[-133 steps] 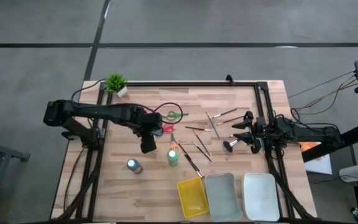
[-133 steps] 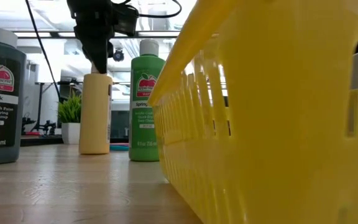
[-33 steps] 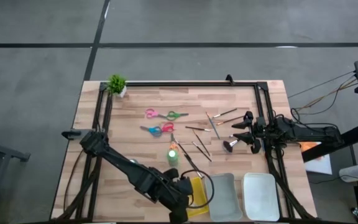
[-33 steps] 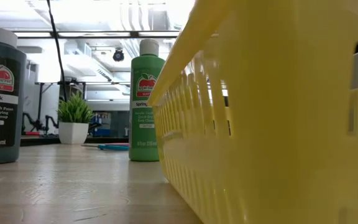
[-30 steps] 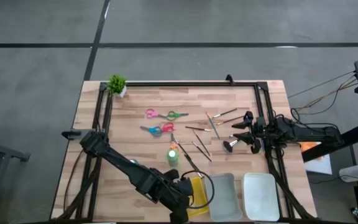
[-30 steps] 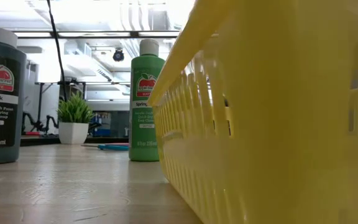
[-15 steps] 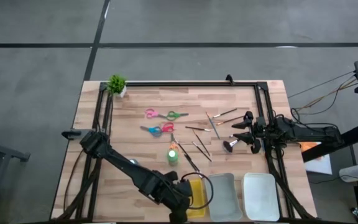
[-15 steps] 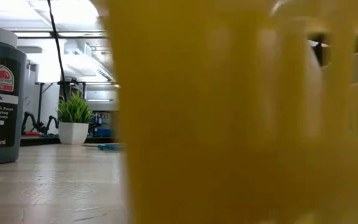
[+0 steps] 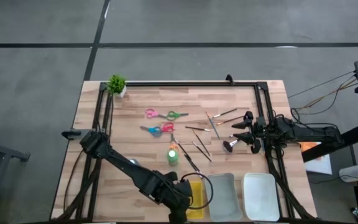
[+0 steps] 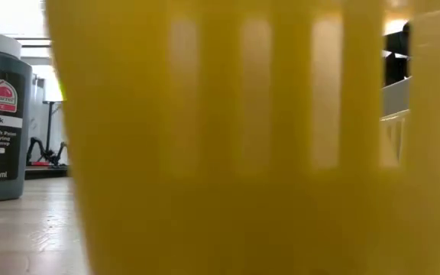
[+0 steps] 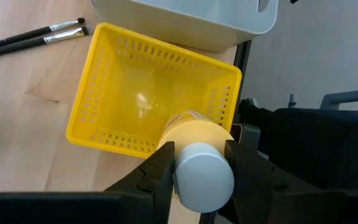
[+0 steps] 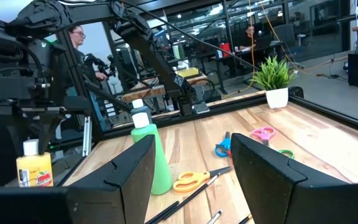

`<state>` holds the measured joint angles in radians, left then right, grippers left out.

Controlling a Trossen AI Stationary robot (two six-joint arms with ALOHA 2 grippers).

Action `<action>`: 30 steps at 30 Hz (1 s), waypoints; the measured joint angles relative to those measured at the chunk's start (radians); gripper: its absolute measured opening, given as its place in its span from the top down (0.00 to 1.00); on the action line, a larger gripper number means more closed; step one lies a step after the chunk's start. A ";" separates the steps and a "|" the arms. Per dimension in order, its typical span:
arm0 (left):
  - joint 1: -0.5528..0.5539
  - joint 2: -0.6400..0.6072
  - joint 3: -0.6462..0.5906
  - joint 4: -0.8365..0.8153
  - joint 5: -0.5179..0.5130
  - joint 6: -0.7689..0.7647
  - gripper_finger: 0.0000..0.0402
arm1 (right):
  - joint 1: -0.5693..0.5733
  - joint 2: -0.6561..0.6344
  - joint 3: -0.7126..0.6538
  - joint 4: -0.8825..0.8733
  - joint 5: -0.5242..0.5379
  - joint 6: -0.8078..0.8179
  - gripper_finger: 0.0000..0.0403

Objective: Pick & Place Paint Supplies
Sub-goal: Put the yellow paint bottle into the yellow bin

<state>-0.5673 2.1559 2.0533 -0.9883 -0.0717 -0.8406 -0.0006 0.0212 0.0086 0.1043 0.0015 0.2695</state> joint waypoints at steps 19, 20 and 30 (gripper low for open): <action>0.000 -0.001 0.001 0.012 0.011 0.003 0.60 | 0.000 0.000 0.000 0.000 0.000 0.000 0.49; 0.000 -0.001 0.001 0.013 0.012 0.003 0.60 | 0.000 0.000 0.000 0.000 0.000 0.000 0.49; 0.000 -0.001 0.001 0.011 0.016 0.003 0.60 | 0.000 0.000 0.000 0.000 0.000 0.000 0.49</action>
<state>-0.5673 2.1547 2.0541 -0.9774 -0.0553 -0.8375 -0.0006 0.0212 0.0084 0.1044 0.0013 0.2695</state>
